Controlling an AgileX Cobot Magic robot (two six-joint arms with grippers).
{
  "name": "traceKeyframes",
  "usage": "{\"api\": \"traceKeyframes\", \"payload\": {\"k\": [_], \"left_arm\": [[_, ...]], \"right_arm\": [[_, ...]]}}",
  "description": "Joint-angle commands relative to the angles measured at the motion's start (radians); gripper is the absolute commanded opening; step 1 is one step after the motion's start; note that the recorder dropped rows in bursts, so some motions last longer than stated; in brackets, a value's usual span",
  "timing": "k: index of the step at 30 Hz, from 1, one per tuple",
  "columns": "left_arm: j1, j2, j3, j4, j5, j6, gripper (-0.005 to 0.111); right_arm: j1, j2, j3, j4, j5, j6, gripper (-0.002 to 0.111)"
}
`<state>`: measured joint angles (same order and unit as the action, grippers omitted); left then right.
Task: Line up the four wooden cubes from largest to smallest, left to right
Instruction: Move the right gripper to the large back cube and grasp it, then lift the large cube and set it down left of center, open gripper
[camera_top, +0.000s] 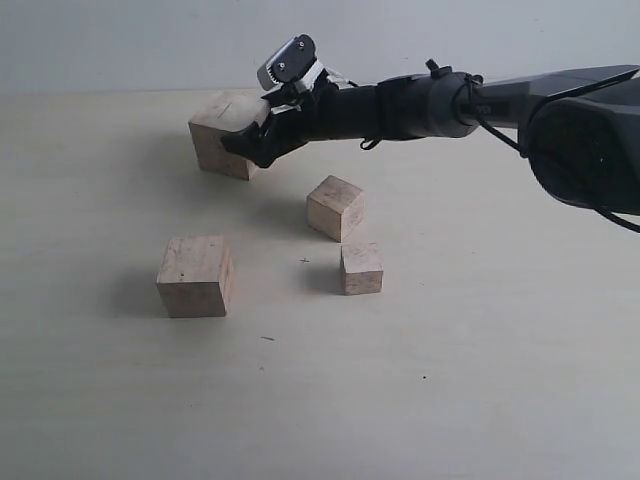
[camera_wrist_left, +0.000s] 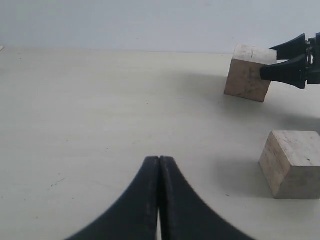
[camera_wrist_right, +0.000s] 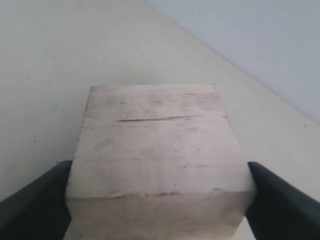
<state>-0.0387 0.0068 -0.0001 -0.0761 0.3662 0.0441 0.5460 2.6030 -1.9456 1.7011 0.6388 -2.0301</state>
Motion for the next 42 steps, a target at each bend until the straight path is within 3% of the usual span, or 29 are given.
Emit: {"api": "traceKeyframes", "payload": {"k": [1, 7, 15, 23, 31, 42], "left_arm": [[0.004, -0.007, 0.0, 0.003, -0.014, 0.001, 0.0], [0.004, -0.007, 0.0, 0.003, -0.014, 0.001, 0.0], [0.004, -0.007, 0.0, 0.003, -0.014, 0.003, 0.0], [0.004, -0.007, 0.0, 0.003, -0.014, 0.003, 0.0], [0.004, -0.007, 0.0, 0.003, -0.014, 0.002, 0.0], [0.004, -0.007, 0.0, 0.003, -0.014, 0.005, 0.0]], "right_arm": [[-0.002, -0.004, -0.007, 0.013, 0.043, -0.009, 0.054], [-0.002, -0.015, -0.007, -0.014, 0.076, 0.05, 0.0], [-0.002, -0.089, -0.007, -0.18, 0.225, 0.079, 0.0], [-0.002, -0.152, -0.007, -0.448, 0.296, 0.355, 0.0], [0.0, -0.207, -0.005, -0.624, 0.417, 0.435, 0.0], [-0.002, -0.275, 0.074, -0.689, 0.435, 0.504, 0.0]]}}
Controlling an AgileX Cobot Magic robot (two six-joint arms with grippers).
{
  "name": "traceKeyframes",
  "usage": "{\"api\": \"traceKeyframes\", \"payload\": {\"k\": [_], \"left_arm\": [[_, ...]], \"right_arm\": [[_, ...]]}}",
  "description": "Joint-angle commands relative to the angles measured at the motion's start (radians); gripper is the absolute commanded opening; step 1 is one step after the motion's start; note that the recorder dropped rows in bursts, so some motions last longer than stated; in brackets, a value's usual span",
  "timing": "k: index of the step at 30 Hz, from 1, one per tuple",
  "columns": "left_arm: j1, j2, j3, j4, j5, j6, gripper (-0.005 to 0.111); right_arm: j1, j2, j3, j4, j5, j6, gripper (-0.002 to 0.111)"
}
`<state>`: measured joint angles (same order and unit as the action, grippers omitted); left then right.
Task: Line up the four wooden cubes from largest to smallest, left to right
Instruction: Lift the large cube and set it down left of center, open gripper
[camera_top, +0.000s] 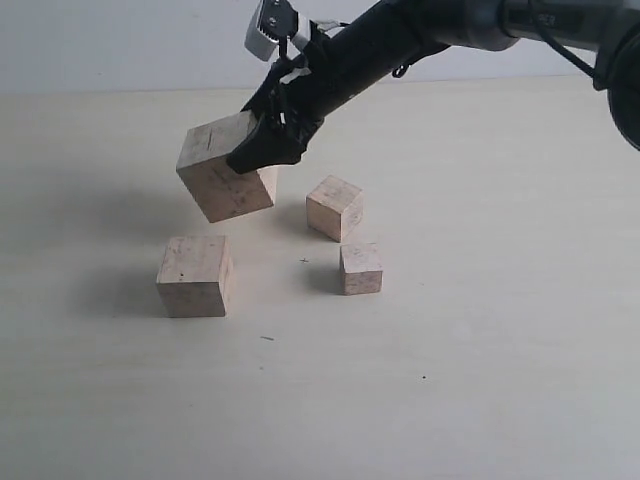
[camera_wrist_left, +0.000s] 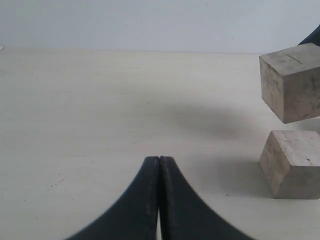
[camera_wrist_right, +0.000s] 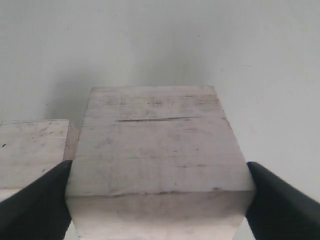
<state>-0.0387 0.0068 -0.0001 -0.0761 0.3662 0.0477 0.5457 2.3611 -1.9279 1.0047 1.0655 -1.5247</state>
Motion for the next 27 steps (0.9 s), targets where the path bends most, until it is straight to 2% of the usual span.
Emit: {"api": "traceKeyframes", "payload": {"k": [1, 7, 12, 21, 27], "left_arm": [[0.004, -0.007, 0.0, 0.003, -0.014, 0.001, 0.0], [0.004, -0.007, 0.0, 0.003, -0.014, -0.001, 0.0], [0.004, -0.007, 0.0, 0.003, -0.014, -0.001, 0.0], [0.004, -0.007, 0.0, 0.003, -0.014, -0.001, 0.0], [0.004, -0.007, 0.0, 0.003, -0.014, -0.001, 0.0]], "right_arm": [[-0.001, -0.039, 0.079, 0.008, -0.007, -0.024, 0.0], [-0.001, -0.031, 0.163, 0.156, -0.021, -0.19, 0.0], [-0.001, -0.001, 0.167, 0.283, -0.023, -0.229, 0.0], [-0.001, 0.04, 0.167, 0.251, -0.123, -0.269, 0.0], [-0.001, 0.087, 0.167, 0.251, -0.123, -0.399, 0.0]]}}
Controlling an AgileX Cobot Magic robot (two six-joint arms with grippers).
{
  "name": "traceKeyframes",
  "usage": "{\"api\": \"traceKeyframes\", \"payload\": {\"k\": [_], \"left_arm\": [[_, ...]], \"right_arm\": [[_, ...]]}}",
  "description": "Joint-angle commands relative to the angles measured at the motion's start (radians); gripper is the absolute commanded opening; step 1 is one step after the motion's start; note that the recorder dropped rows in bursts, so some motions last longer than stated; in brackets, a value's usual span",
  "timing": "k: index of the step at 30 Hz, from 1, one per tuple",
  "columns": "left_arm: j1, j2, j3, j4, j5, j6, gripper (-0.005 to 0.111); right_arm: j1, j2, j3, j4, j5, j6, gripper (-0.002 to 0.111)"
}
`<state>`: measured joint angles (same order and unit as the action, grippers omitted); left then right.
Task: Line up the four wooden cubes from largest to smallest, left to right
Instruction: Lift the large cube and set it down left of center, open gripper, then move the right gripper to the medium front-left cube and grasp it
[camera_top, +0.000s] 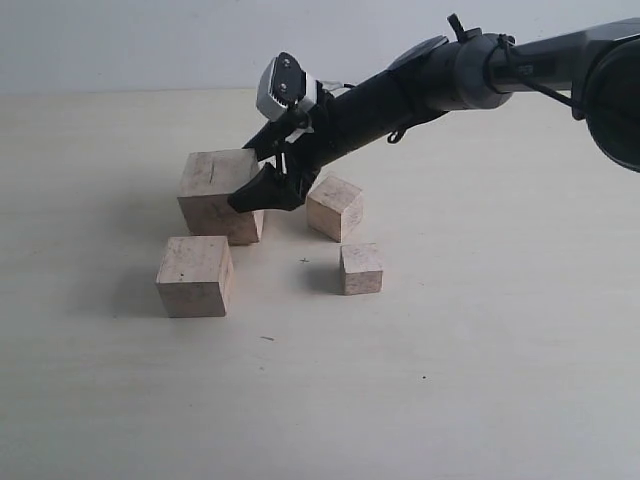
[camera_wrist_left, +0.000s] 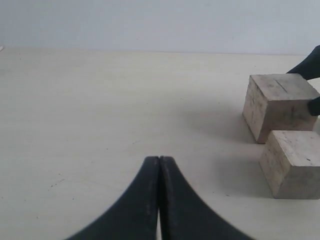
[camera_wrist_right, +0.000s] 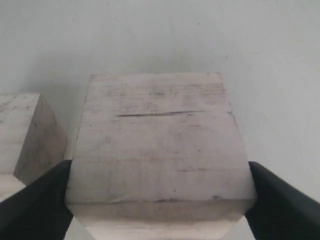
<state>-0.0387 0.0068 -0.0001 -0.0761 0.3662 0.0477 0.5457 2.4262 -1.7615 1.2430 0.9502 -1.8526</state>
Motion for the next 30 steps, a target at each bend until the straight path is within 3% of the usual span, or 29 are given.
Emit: {"api": "traceKeyframes", "payload": {"k": [1, 4, 6, 10, 12, 30], "left_arm": [[0.004, -0.007, 0.0, 0.003, -0.014, -0.001, 0.0], [0.004, -0.007, 0.0, 0.003, -0.014, -0.001, 0.0], [0.004, -0.007, 0.0, 0.003, -0.014, -0.001, 0.0], [0.004, -0.007, 0.0, 0.003, -0.014, -0.001, 0.0], [0.004, -0.007, 0.0, 0.003, -0.014, -0.001, 0.0], [0.004, -0.007, 0.0, 0.003, -0.014, -0.001, 0.0]], "right_arm": [[-0.001, 0.031, 0.001, 0.013, -0.007, -0.102, 0.001], [-0.017, 0.031, 0.001, 0.015, -0.005, -0.141, 0.013], [-0.036, 0.031, 0.001, 0.032, 0.007, -0.137, 0.03], [-0.063, 0.031, 0.001, 0.105, 0.049, -0.135, 0.076], [-0.063, 0.031, 0.001, 0.117, 0.055, -0.135, 0.086], [-0.068, -0.016, -0.001, 0.133, 0.113, -0.163, 0.088]]}}
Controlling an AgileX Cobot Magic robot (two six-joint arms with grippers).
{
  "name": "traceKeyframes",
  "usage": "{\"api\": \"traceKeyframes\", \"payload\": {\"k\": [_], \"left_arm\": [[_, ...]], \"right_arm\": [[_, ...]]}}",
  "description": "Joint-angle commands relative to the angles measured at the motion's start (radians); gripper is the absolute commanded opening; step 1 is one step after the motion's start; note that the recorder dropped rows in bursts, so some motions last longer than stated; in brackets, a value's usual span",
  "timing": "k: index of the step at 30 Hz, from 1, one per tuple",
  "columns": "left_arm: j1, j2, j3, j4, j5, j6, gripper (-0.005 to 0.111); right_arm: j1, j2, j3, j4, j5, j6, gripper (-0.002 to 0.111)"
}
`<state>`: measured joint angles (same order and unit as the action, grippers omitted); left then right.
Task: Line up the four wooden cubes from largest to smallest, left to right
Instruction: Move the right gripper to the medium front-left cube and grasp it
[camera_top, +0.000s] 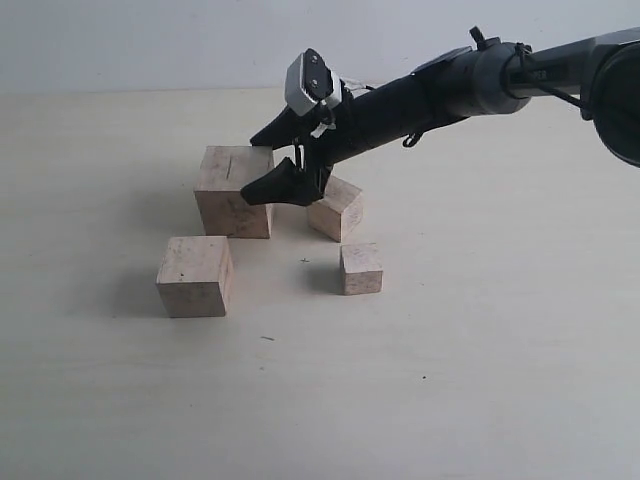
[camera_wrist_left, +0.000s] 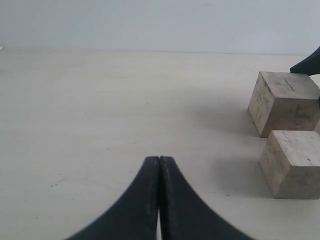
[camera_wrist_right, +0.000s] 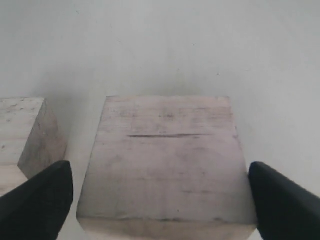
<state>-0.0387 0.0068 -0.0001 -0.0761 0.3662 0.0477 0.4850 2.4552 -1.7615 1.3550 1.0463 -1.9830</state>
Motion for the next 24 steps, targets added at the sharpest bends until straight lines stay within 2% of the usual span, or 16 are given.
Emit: {"api": "traceKeyframes", "payload": {"k": [1, 6, 11, 17, 24], "left_arm": [[0.004, -0.007, 0.0, 0.003, -0.014, -0.001, 0.0], [0.004, -0.007, 0.0, 0.003, -0.014, -0.001, 0.0], [0.004, -0.007, 0.0, 0.003, -0.014, -0.001, 0.0], [0.004, -0.007, 0.0, 0.003, -0.014, -0.001, 0.0], [0.004, -0.007, 0.0, 0.003, -0.014, -0.001, 0.0]], "right_arm": [[-0.011, -0.055, -0.001, 0.025, 0.017, -0.033, 0.088], [-0.016, -0.141, -0.001, 0.03, 0.053, 0.009, 0.088], [0.01, -0.214, -0.001, -0.032, 0.173, 0.109, 0.085], [0.123, -0.236, 0.001, -0.179, 0.161, 0.225, 0.085], [0.265, -0.234, 0.001, -0.434, 0.044, 0.427, 0.085]]}}
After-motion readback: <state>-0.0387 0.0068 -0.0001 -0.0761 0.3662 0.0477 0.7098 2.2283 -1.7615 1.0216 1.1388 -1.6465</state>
